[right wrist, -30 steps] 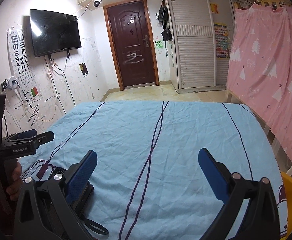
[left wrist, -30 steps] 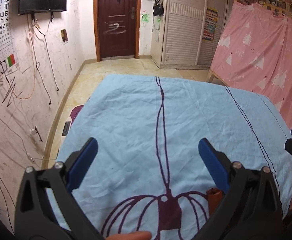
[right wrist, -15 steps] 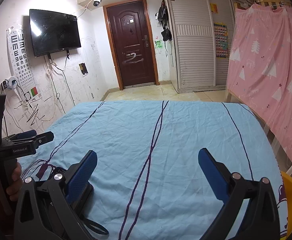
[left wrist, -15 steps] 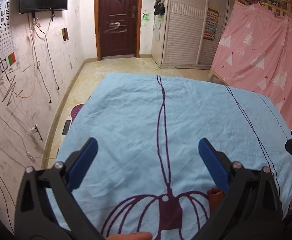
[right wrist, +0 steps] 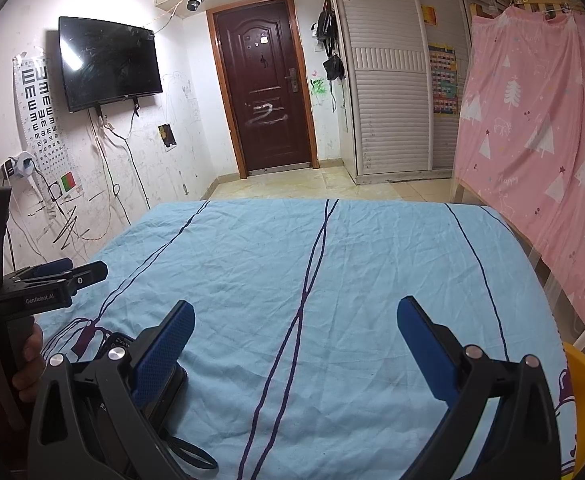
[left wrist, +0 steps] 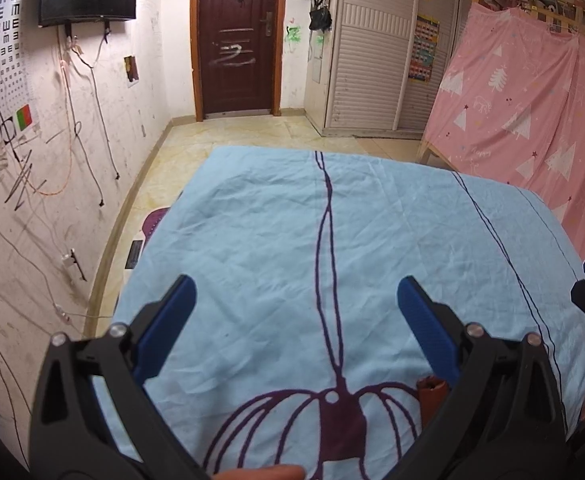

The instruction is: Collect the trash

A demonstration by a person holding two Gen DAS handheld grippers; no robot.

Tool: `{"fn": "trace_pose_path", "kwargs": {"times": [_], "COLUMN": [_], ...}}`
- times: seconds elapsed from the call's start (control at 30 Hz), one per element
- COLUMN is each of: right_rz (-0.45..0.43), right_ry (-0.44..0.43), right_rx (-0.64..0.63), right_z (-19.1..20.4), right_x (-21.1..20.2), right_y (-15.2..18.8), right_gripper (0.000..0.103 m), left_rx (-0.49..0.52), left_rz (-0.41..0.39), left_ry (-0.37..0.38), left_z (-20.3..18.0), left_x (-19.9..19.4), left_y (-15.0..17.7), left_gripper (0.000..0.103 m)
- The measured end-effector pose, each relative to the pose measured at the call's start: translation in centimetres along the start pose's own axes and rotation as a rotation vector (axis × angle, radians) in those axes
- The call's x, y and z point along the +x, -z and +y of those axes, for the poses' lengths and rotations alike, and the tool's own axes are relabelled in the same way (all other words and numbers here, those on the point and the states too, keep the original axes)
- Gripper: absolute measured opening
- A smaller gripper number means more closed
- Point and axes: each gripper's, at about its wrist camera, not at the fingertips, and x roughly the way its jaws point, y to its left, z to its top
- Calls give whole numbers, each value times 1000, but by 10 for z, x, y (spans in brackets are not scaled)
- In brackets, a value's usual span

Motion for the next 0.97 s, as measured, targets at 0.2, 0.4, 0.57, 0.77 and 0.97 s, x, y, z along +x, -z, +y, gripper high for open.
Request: {"fn": "trace_pose_path", "kwargs": {"times": [0.2,0.4,0.57,0.77,0.97], "right_rz": [2,2,2,1,3], "right_ry": [0,2,0,1,1], "right_rx": [0,0,1,1,2], "right_z": [0,1,1,1,1], "right_x": [0,0,0,0,0], "right_y": [0,0,0,0,0], "right_gripper": [94,94,94,94,94], "left_rx": [-1,0,9,19,11], "left_rz": [2,1,-11,-7,1], "left_ry": [0,-4,-12,-15,-16], "left_z": [0,0,-2,-6,-4], "left_x": [1,0,0,-1,-1], "left_y": [0,0,3,5,4], "left_gripper": [97,97,97,97,97]}}
